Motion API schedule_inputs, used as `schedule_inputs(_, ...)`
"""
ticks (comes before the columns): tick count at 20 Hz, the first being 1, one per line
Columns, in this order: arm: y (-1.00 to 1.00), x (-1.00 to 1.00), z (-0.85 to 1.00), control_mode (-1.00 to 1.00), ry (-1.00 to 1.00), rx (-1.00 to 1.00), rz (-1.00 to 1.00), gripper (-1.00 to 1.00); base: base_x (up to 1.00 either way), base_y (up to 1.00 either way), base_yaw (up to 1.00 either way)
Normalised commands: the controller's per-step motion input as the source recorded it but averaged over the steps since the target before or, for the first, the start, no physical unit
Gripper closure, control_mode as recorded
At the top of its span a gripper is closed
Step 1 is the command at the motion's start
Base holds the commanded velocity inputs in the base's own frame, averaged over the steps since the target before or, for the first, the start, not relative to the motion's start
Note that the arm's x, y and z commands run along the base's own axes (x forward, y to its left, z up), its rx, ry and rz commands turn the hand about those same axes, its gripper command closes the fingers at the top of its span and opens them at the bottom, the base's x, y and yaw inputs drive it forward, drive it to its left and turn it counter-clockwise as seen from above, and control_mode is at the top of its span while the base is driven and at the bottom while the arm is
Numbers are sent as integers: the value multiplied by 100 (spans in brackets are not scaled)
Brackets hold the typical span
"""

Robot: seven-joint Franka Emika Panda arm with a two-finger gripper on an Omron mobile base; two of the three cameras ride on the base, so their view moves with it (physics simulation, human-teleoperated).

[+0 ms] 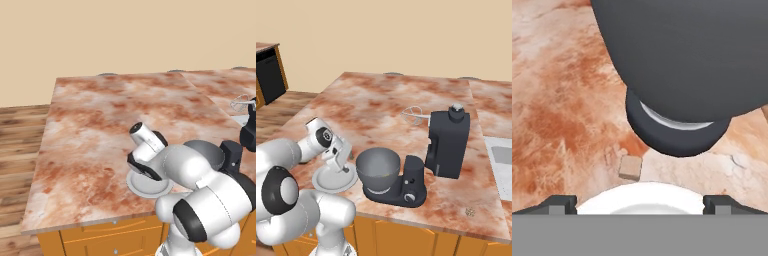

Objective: Add butter and sugar cubes to the stand mixer bowl and then turn on the stand mixer to begin making frosting.

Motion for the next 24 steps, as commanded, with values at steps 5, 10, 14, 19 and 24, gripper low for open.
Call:
schedule_inputs(5,-35,0,-7,-100,-2,2,0,-100,0,0,0)
schedule_inputs(10,-2,5,-29,-100,0,0,0,-100,0,0,0)
schedule_inputs(14,-3,0,-27,-100,-3,0,0,-100,0,0,0)
schedule_inputs(19,-4,0,-13,-100,0,0,-2,-100,0,0,0)
schedule_inputs(24,-18,0,-1,-100,0,0,-4,-100,0,0,0)
